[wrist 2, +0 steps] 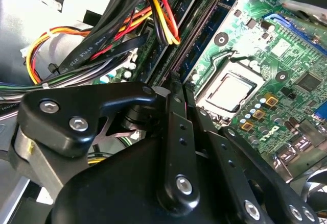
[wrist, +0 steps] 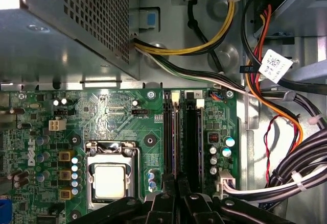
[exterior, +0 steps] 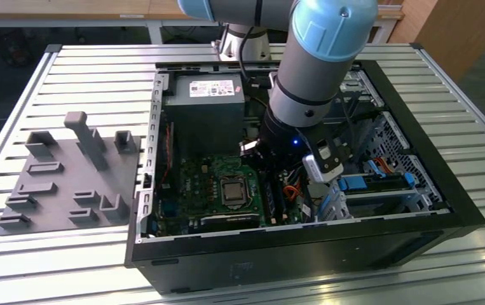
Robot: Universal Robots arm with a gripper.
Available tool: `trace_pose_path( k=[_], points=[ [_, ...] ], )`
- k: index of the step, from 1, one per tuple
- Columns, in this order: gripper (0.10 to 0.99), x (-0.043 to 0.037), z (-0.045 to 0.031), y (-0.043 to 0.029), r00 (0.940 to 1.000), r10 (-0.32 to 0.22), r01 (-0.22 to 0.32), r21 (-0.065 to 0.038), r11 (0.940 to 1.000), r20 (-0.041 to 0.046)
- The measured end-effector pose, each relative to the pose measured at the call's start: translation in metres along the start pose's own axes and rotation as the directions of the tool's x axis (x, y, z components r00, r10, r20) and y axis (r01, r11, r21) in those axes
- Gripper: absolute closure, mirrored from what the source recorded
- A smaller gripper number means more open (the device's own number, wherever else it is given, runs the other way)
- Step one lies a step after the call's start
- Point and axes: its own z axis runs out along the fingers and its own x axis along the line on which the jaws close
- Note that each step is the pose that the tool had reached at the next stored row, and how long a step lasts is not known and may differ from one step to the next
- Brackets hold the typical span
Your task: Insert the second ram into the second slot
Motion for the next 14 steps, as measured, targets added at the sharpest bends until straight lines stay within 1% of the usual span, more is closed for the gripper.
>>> trace_pose_path(
  k=[14],
  points=[
    [0.949,-0.0005,0.0000,-0.0009,0.9999,0.013,-0.013,-0.003,0.9999,0.0004]
  ],
)
